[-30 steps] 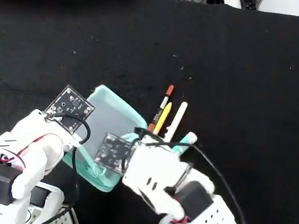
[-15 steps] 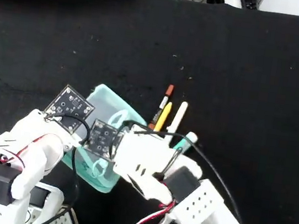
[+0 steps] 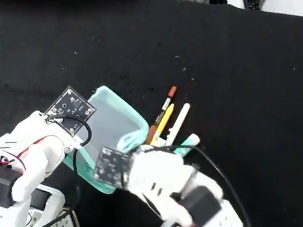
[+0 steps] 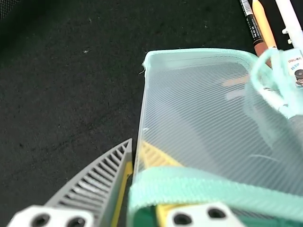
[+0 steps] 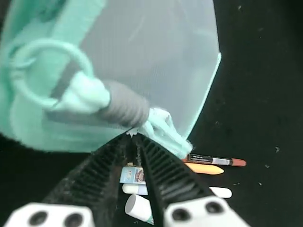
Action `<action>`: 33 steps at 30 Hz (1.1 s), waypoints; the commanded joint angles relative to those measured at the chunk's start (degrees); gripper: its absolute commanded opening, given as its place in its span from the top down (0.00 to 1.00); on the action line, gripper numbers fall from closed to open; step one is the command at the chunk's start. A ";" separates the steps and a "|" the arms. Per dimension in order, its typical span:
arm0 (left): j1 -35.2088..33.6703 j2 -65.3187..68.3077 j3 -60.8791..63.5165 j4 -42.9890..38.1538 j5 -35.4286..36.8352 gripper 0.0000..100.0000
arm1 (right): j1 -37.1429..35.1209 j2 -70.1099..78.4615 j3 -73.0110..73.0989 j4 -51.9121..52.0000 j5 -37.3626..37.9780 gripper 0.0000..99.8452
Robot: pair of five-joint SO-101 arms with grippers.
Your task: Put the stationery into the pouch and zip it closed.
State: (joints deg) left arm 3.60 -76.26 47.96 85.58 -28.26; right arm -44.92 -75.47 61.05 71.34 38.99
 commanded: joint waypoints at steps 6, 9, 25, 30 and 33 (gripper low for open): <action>0.40 -0.26 -0.31 0.09 0.53 0.97 | 0.35 -5.93 -2.33 4.22 -4.13 0.94; 0.40 -0.18 -0.31 0.09 0.53 0.97 | 0.62 -5.93 -2.33 3.69 -9.49 0.82; 0.40 -0.09 -0.31 -0.09 0.53 0.97 | 0.35 12.53 -4.53 -2.55 -0.62 0.70; 0.40 -0.09 -0.22 0.00 0.53 0.97 | 0.35 18.15 -9.19 -2.55 2.64 0.70; 0.40 -0.09 -0.22 0.00 0.53 0.97 | 0.35 21.41 -11.30 -2.99 3.96 0.71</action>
State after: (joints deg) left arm 3.60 -76.26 47.96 85.58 -28.26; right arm -44.92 -56.57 53.85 69.76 41.45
